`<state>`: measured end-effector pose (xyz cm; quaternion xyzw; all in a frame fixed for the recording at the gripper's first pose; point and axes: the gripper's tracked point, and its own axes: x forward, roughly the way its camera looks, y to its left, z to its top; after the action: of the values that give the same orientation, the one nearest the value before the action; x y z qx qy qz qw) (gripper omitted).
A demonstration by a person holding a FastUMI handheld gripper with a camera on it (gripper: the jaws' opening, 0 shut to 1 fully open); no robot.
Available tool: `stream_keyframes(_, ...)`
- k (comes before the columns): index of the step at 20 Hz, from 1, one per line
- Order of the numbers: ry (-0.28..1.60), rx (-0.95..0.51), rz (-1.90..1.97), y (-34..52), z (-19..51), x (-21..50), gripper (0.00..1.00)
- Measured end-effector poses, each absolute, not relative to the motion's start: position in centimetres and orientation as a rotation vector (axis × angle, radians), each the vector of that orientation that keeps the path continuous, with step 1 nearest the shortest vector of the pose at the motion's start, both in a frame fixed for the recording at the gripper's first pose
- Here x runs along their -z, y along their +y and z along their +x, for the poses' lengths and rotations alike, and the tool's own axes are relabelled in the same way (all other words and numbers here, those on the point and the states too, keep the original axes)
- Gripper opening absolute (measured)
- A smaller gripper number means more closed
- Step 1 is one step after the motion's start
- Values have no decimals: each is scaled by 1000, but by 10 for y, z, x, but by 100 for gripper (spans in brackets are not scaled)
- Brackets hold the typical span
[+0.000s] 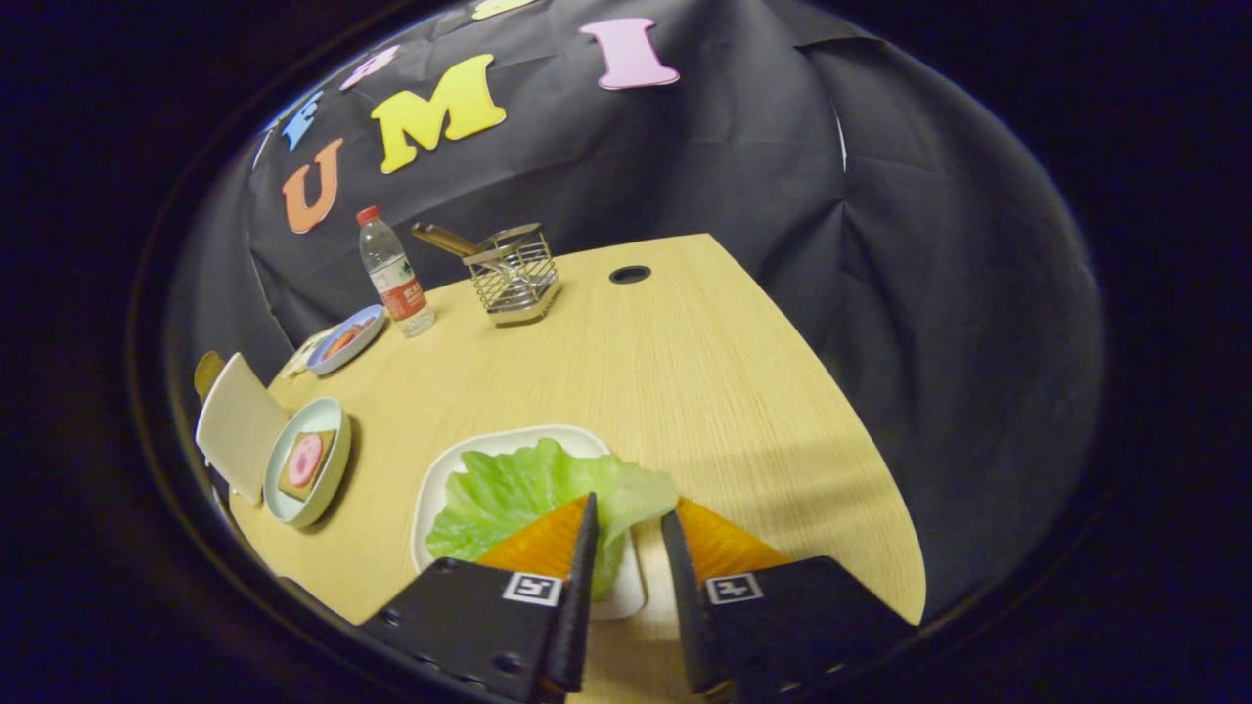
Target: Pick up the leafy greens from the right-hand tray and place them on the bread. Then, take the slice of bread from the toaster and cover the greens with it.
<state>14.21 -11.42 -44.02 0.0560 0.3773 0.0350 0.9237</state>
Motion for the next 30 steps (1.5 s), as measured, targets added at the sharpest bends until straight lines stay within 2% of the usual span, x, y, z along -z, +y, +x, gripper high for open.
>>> stream_keyframes(2, 773, -52, 103, -117, 143, 438, 14)
stream_keyframes(4, 777, -41, 110, -119, 139, 431, 11)
stream_keyframes(6, 770, -39, 122, -119, 138, 427, 0)
stream_keyframes(10, 726, -23, 103, -121, 140, 407, 0)
stream_keyframes(15, 757, 29, 75, -129, 144, 421, 0)
stream_keyframes(18, 760, 55, 57, -135, 142, 423, 8)
stream_keyframes(20, 740, 75, 37, -139, 140, 417, 8)
stream_keyframes(21, 720, 70, 37, -137, 138, 406, 1)
stream_keyframes(30, 609, 28, 119, -66, 119, 294, 0)
